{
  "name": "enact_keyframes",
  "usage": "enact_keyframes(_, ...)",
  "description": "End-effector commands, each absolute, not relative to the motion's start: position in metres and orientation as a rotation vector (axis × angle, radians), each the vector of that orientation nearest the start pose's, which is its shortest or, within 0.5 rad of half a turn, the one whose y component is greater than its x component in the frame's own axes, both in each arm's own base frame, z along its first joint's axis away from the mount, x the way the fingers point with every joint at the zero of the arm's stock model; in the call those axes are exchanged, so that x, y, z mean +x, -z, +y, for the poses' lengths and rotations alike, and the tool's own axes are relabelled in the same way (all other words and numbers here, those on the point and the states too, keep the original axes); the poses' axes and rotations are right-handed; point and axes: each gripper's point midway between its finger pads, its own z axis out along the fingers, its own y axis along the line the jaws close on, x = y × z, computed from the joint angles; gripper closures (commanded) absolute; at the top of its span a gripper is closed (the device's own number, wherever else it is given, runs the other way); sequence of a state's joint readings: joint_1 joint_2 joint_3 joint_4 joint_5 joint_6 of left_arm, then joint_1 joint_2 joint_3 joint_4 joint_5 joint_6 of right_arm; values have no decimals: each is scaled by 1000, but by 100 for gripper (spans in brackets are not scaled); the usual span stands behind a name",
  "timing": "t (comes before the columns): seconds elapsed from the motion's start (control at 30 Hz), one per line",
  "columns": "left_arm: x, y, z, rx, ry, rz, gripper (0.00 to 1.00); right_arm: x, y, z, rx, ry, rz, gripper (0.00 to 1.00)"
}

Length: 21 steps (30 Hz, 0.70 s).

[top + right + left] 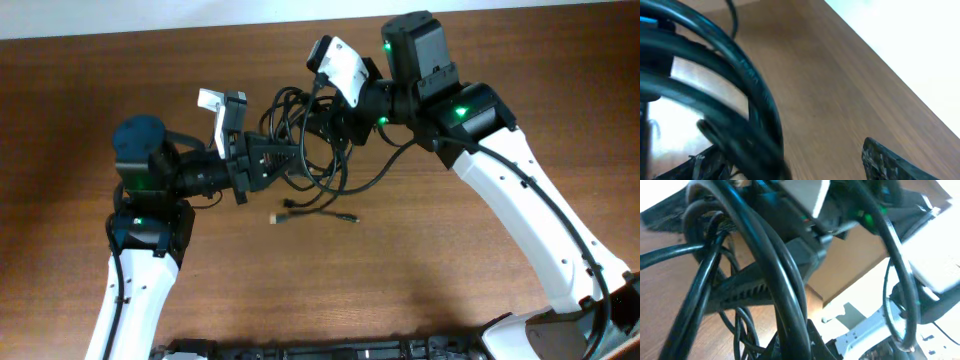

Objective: Untangle cables

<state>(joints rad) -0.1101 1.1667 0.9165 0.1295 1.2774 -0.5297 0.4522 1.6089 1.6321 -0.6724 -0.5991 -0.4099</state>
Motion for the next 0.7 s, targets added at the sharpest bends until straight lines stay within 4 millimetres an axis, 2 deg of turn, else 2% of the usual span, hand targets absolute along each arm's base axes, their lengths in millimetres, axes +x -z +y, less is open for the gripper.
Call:
enact_keyframes(0.0, 254, -360, -197, 770, 1549, 1648, 100, 355, -296, 292, -1252, -753, 1811, 22)
enact_keyframes(0.07, 253, -364, -197, 800, 1535, 1616, 100, 358, -288, 293, -1254, -760, 1831, 25)
enact_keyframes(0.17, 255, -364, -195, 790, 1530, 1619, 100, 359, -287, 293, -1253, -758, 1830, 30)
enact_keyframes(0.33, 267, -362, -184, 716, 1497, 1647, 100, 363, -288, 289, -1240, -755, 1833, 61)
enact_keyframes(0.4, 277, -356, -177, 629, 1478, 1694, 100, 364, -290, 285, -1226, -772, 1837, 71)
enact_keyframes(0.5, 300, -338, -157, 414, 1427, 1806, 100, 364, -295, 279, -1217, -824, 1821, 79)
enact_keyframes(0.6, 310, -325, -143, 286, 1398, 1873, 100, 361, -300, 276, -1214, -887, 1798, 94)
enact_keyframes(0.67, 312, -322, -139, 255, 1391, 1888, 100, 358, -303, 275, -1215, -925, 1785, 96)
